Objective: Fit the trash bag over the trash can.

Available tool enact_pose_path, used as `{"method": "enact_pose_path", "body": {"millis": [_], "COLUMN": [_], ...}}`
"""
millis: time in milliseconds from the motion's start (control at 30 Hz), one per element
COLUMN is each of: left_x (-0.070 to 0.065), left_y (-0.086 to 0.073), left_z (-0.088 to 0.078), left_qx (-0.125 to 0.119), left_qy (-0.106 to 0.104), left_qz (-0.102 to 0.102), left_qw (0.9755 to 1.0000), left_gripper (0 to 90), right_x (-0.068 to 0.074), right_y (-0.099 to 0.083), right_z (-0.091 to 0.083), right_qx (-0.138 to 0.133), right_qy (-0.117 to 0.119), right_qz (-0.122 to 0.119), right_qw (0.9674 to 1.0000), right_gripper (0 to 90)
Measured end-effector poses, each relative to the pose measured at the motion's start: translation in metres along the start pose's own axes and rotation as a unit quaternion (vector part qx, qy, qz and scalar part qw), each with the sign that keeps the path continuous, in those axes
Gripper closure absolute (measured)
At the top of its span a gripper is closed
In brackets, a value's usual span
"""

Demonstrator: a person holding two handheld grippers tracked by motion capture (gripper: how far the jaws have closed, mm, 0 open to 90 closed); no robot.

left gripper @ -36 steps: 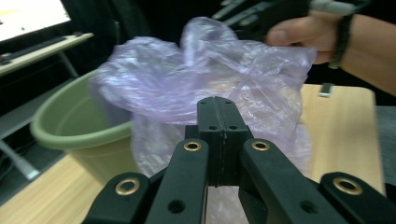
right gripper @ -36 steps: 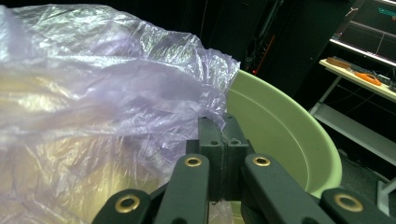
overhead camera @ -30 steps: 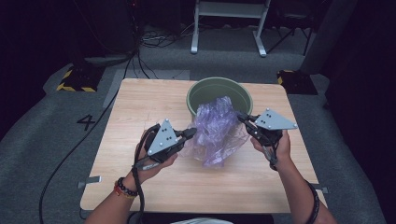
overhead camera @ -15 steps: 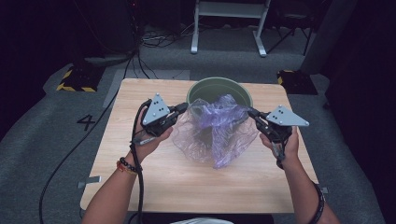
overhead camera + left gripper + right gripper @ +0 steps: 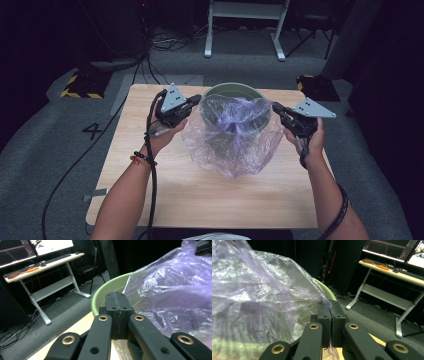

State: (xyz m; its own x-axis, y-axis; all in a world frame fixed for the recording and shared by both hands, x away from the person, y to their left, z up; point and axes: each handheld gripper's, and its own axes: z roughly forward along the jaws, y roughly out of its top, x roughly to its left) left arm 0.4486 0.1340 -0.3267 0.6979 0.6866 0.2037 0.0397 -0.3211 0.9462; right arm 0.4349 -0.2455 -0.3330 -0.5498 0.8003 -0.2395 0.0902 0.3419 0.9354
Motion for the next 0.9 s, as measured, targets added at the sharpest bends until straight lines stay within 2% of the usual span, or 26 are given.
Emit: {"method": "enact_pose_path", "body": {"millis": [67, 233, 300, 367, 600, 900], "left_x": [0.004, 0.015, 0.017, 0.021, 0.03, 0.042], "left_y": [-0.001, -0.001, -0.001, -0.003, -0.01, -0.024], "left_z": [0.006, 0.02, 0.026, 0.031, 0.049, 0.073], "left_qx": [0.007, 0.022, 0.026, 0.03, 0.051, 0.079], "left_qy": [0.006, 0.009, 0.014, 0.012, 0.031, 0.039], "left_qz": [0.003, -0.006, -0.002, -0.012, -0.021, -0.041], "left_qw": [1.0, 0.9997, 0.9996, 0.9994, 0.998, 0.9953], "left_gripper": [90.0, 90.0, 90.0, 90.0, 90.0, 90.0], "right_x": [-0.006, -0.019, -0.023, -0.027, -0.037, -0.046], "right_y": [-0.001, -0.005, -0.006, -0.007, -0.008, -0.019], "right_z": [0.005, 0.019, 0.023, 0.026, 0.045, 0.073], "right_qx": [0.007, 0.024, 0.025, 0.027, 0.043, 0.066], "right_qy": [-0.004, -0.006, -0.007, -0.012, -0.023, -0.016], "right_qz": [0.0, 0.009, 0.017, 0.021, 0.025, 0.064], "right_qw": [1.0, 0.9996, 0.9995, 0.9993, 0.9985, 0.9957], "right_gripper": [89.5, 89.8, 89.8, 89.8, 89.6, 89.3]}}
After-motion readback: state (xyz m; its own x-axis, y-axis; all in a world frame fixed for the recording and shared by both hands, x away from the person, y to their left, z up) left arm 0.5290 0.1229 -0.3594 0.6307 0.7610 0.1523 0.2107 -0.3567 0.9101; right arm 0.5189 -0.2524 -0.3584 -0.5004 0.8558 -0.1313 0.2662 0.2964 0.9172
